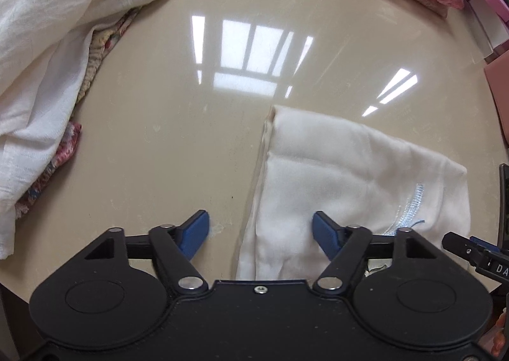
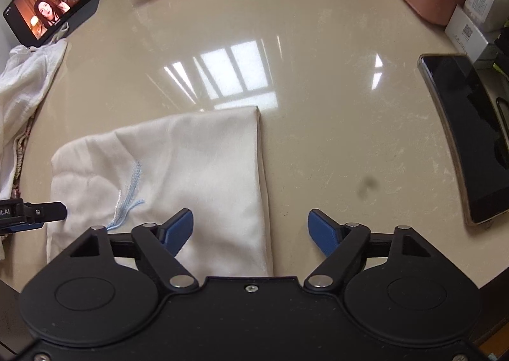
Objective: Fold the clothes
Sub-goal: 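Grasp the folded dress edge with both grippers and lift it, then carry the folded dress with both grippers onto the pink clothes stack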
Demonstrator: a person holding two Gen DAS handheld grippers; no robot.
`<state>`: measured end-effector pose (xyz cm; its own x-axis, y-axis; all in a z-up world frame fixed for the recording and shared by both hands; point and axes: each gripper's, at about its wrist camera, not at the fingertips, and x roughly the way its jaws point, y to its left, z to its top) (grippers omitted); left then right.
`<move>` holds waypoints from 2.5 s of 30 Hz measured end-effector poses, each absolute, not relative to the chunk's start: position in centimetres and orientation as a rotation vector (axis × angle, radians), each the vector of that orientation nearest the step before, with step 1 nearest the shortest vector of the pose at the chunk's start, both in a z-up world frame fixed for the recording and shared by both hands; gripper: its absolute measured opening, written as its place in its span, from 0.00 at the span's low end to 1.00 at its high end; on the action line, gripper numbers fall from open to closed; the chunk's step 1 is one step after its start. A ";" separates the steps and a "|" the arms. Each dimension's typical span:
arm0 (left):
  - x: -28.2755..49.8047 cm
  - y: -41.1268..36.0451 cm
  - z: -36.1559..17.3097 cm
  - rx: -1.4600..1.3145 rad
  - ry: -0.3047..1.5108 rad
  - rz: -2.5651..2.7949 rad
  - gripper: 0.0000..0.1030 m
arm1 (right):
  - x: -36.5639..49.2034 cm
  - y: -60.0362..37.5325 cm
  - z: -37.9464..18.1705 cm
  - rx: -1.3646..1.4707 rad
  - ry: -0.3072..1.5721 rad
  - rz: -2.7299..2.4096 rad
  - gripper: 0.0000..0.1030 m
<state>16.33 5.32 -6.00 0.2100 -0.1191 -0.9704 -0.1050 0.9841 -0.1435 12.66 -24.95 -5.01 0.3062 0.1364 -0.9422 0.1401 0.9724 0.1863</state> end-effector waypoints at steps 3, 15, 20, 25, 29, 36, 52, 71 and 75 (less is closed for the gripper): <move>16.1 4.8 -6.0 -0.147 1.349 -0.014 0.64 | 12.4 -24.2 -5.2 0.207 1.262 0.004 0.79; 16.0 2.5 -5.4 -0.041 1.342 -0.028 0.20 | 12.3 -22.6 -4.6 0.192 1.269 0.015 0.25; 15.9 2.5 -5.6 -0.076 1.340 -0.014 0.17 | 12.5 -22.4 -4.8 0.209 1.272 0.031 0.12; 15.9 1.8 -5.6 -0.058 1.332 -0.024 0.06 | 12.7 -22.0 -4.7 0.189 1.270 0.047 0.08; 15.7 1.8 -5.3 -0.067 1.311 -0.023 0.04 | 13.1 -22.1 -4.4 0.196 1.261 0.059 0.07; 16.0 2.2 -4.2 -0.084 1.267 -0.022 0.03 | 14.0 -22.5 -3.2 0.198 1.227 0.081 0.06; 20.5 1.5 1.8 -0.072 1.155 -0.095 0.03 | 18.0 -22.1 2.2 0.179 1.120 0.086 0.06; 32.6 4.1 13.7 -0.148 1.072 -0.167 0.03 | 30.1 -20.7 14.8 0.117 1.038 0.082 0.06; 35.0 3.3 15.4 -0.148 1.052 -0.179 0.03 | 33.2 -20.7 16.9 0.065 1.033 0.105 0.06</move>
